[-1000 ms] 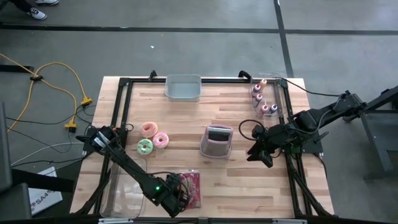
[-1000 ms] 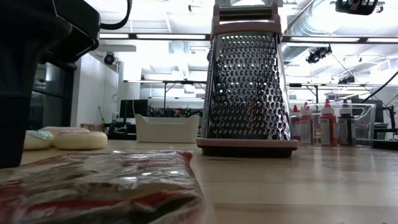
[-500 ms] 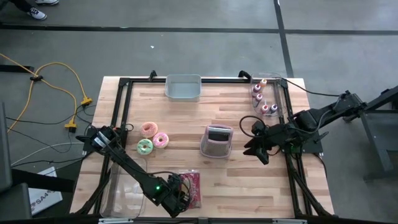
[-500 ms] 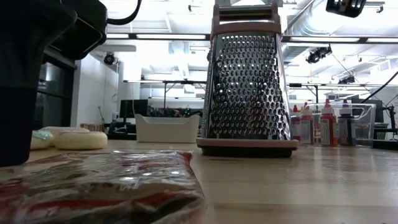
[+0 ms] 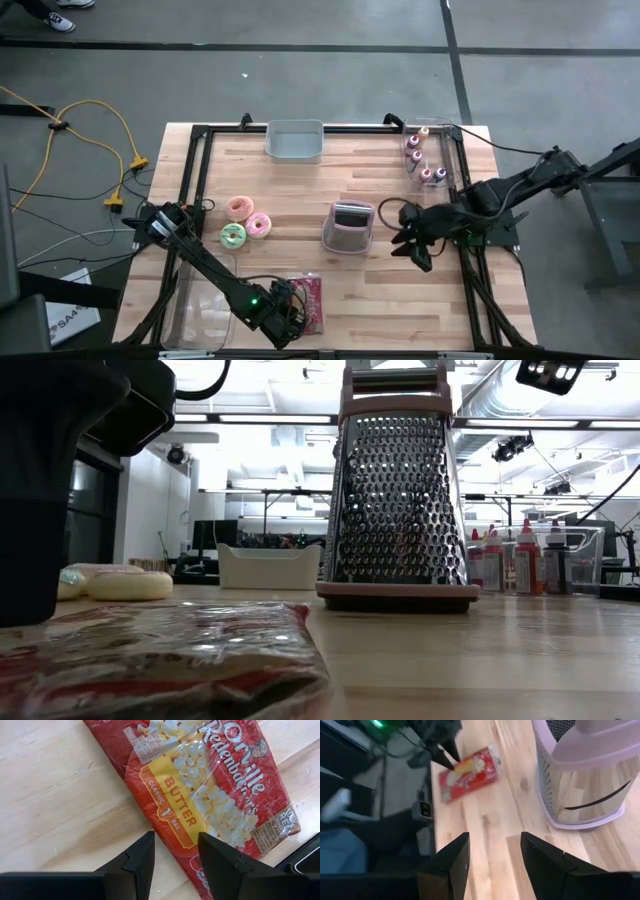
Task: Pick & Place Food Item
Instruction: Put the popcorn pack into the left transparent bin
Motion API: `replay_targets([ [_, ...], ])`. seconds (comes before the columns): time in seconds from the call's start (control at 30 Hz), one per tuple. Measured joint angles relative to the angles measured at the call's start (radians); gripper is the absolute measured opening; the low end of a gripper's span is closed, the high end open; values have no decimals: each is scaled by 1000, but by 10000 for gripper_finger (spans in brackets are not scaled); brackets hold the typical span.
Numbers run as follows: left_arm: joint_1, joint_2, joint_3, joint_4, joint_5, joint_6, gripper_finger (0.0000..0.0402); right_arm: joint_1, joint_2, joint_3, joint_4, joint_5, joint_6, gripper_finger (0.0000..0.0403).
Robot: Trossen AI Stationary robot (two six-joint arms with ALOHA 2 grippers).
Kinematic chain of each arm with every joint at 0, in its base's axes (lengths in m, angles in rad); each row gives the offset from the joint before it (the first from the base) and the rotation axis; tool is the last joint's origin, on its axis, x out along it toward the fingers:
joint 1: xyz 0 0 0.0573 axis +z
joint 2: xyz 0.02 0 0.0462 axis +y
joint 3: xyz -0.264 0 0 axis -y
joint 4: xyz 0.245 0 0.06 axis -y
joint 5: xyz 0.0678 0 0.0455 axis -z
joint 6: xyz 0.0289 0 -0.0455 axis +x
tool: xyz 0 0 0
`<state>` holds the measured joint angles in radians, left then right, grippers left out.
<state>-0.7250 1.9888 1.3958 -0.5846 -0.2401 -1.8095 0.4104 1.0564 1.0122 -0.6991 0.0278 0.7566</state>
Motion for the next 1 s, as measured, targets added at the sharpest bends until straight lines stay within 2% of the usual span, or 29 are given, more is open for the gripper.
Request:
replay_targets([
  [0.27, 0, 0, 0, 8, -1, 6, 145, 54, 199, 0, 22, -4, -60, 165],
  [0.57, 0, 0, 0, 16, -1, 7, 145, 131, 464, 0, 253, -15, -99, 165],
  [0.83, 0, 0, 0, 17, -6, 8, 145, 200, 592, 0, 416, -23, -141, 165],
  [1.0, 0, 0, 0, 22, -6, 8, 145, 232, 644, 0, 506, 41, -187, 165],
])
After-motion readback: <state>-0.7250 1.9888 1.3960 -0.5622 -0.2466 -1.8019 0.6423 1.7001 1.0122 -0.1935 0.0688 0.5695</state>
